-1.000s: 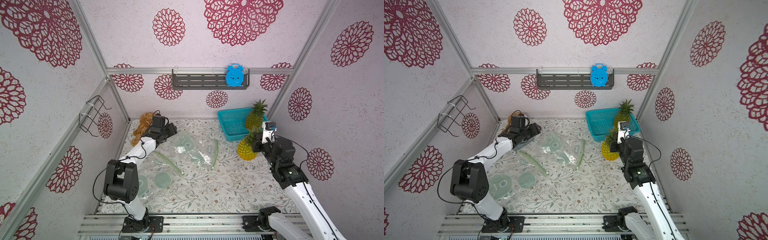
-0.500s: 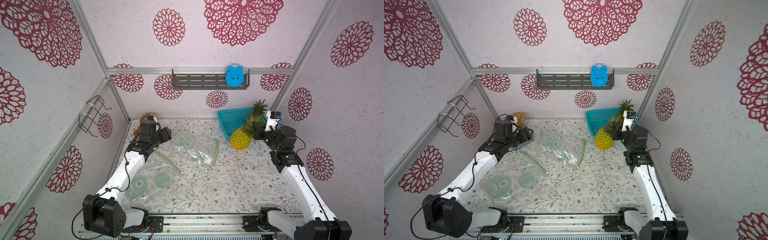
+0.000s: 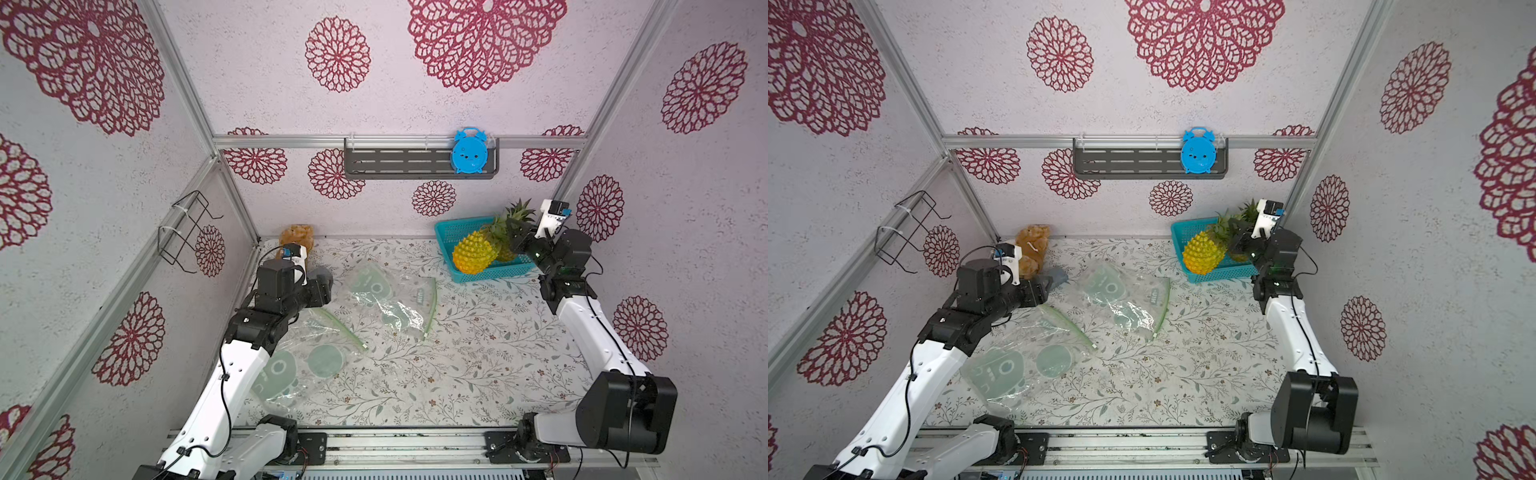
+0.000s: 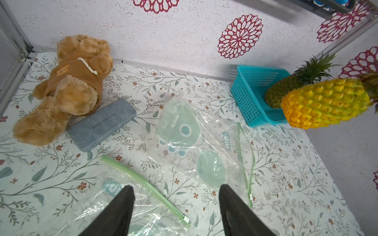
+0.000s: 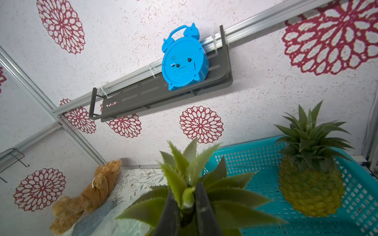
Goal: Open the zip-top bag and take out the pineapple
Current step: Place the pineapple in the basket.
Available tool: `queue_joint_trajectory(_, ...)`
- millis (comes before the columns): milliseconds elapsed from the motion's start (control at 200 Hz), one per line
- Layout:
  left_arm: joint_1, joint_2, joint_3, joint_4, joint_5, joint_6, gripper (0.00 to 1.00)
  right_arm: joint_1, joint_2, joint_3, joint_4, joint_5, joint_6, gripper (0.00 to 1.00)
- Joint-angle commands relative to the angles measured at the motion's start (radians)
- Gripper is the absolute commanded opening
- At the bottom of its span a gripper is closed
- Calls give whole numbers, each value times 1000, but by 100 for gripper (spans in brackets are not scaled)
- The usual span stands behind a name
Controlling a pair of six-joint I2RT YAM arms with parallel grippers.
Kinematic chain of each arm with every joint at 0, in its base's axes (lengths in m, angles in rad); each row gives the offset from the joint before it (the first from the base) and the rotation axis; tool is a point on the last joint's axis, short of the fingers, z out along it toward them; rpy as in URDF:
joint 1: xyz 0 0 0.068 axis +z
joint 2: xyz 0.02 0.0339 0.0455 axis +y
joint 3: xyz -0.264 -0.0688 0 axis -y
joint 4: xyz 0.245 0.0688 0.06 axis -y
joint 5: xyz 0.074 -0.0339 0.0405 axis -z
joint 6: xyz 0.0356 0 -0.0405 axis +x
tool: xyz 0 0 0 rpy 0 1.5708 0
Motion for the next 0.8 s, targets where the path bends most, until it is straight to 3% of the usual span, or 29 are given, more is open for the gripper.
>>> queue_joint_trajectory(0, 9, -43, -39, 29, 5, 61, 69, -22, 9, 88, 223, -13, 75, 0)
queue_joint_trajectory(505, 12, -71, -74, 1, -32, 96, 69, -29, 260, 244, 275, 89, 100, 0)
queue_joint_trajectory(795, 14, -77, -77, -1, -34, 93, 70, 24, 387, 393, 103, 159, -96, 0)
